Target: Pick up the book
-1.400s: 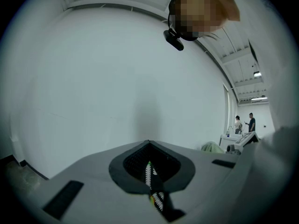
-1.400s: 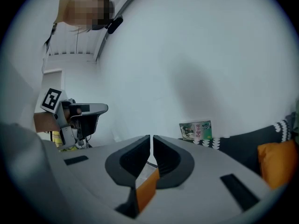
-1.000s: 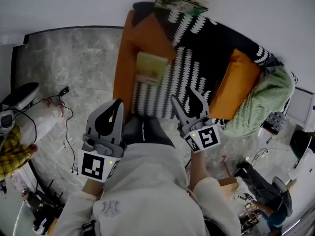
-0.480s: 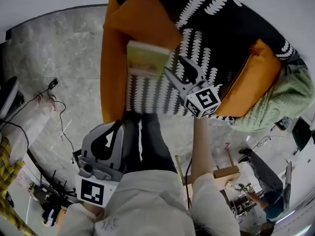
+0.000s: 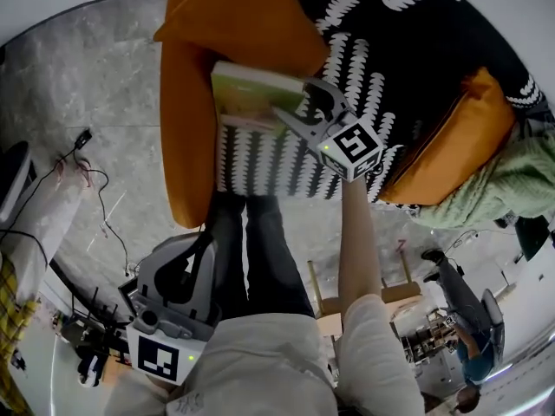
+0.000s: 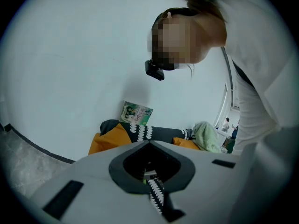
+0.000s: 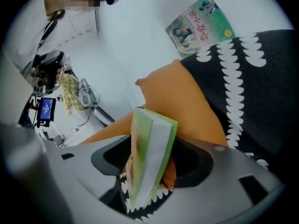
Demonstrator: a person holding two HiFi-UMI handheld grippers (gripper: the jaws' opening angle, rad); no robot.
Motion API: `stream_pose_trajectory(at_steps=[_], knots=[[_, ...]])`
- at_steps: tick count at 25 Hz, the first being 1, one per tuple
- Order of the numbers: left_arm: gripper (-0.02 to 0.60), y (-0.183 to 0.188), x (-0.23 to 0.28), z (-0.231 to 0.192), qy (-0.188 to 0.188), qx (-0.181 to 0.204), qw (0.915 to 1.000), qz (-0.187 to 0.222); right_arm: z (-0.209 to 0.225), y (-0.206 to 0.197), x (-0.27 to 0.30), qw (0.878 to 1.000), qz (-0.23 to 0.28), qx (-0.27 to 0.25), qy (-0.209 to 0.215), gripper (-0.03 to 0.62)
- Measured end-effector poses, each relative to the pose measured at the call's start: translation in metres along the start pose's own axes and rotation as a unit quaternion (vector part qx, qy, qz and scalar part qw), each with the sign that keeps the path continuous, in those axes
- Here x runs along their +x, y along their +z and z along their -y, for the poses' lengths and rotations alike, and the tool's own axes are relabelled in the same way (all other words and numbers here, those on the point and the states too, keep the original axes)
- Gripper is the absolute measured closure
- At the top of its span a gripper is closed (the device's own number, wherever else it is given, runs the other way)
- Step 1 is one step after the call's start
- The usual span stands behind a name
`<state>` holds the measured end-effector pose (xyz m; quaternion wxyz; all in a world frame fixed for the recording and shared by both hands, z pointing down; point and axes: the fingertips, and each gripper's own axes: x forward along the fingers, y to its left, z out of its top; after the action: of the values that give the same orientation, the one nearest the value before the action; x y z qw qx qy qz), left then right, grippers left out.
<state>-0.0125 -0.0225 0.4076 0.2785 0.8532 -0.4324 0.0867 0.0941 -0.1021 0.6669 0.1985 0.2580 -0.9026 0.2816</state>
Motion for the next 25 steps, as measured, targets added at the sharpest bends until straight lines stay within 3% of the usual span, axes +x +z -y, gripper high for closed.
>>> stream_pose_trajectory(at_steps=[4,5,7,17,25], knots=[[0.58,0.0,0.006,-0.002,0.0,-0.005,1.0,0.001,-0.023,-0.013,0.015,0.999,-0.013,0.002,0.041,0.336],[0.58,0.0,0.007,-0.003,0.0,-0.006,1.0,0.0,-0.027,-0.016,0.017,0.999,-0.012,0.007,0.046,0.394],[0.58,0.0,0.008,-0.004,0.0,-0.007,1.0,-0.003,-0.03,-0.019,0.018,0.999,-0.002,0.025,0.044,0.428],[0.58,-0.008,0.0,-0.006,-0.001,-0.014,0.9999,-0.008,-0.031,-0.018,0.007,0.996,0.03,0.086,0.027,0.444],[0.58,0.015,-0.004,-0.003,-0.011,-0.008,0.9996,0.027,-0.036,-0.009,-0.028,0.989,0.03,0.146,0.011,0.447]])
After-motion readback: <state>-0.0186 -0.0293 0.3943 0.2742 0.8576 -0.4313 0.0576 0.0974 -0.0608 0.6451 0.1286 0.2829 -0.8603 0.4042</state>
